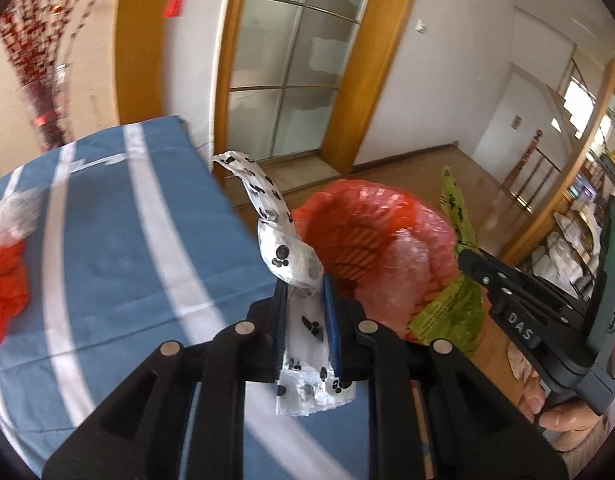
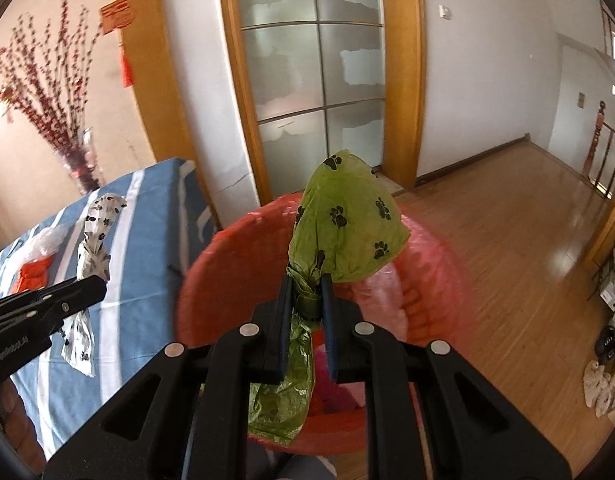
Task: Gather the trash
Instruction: 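Carry the green bag in the right gripper over the wastebasket, then open the right gripper to drop the green bag while the left drops the spotted bag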
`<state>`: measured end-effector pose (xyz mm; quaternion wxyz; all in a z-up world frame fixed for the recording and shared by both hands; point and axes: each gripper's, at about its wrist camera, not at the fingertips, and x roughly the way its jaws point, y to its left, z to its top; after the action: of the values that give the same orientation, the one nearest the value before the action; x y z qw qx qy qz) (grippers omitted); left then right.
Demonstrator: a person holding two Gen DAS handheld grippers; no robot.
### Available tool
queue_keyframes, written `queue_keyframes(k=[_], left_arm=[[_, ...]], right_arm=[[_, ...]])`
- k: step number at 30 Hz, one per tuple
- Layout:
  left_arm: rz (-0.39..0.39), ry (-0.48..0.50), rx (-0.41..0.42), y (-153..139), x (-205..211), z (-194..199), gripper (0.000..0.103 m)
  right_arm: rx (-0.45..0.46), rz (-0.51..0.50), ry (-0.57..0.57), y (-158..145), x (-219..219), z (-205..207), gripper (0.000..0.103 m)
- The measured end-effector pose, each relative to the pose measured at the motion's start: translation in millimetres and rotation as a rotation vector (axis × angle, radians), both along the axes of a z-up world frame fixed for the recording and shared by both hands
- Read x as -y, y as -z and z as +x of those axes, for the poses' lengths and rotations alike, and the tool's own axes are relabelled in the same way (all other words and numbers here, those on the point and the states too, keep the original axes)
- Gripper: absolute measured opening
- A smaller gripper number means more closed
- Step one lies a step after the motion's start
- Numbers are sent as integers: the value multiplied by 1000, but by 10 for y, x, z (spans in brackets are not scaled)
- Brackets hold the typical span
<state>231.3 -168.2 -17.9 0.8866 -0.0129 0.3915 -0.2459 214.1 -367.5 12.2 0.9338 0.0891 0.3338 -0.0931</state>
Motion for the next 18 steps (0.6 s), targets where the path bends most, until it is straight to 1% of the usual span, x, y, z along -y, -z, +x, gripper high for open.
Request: queue_keyframes(k=[6,10,13,14,15,16,17,18], left_arm=[[2,59,-15,56,353,85,18],[-5,76,-37,103,492,180,19],[-14,79,-63,163,565,249,21],[-13,82,-72,188,593,270,24],[-11,86,-78,207,614,276,29],[-8,89,-83,224,637,255,32],[-2,88,-85,242,651,261,38],[2,86,-90,271,655,268,43]], right_arm=[[-3,8,31,47,168,45,15],[-3,18,41,79,236,69,15],[-4,32,50,101,301,91,16],[-4,41,54,115,322,93,19],[-6,50,57,127,344,99,21],[-8,58,60,135,366,96,25],[-10,65,65,151,382,92,28],[-12,72,71,161,403,86,30]])
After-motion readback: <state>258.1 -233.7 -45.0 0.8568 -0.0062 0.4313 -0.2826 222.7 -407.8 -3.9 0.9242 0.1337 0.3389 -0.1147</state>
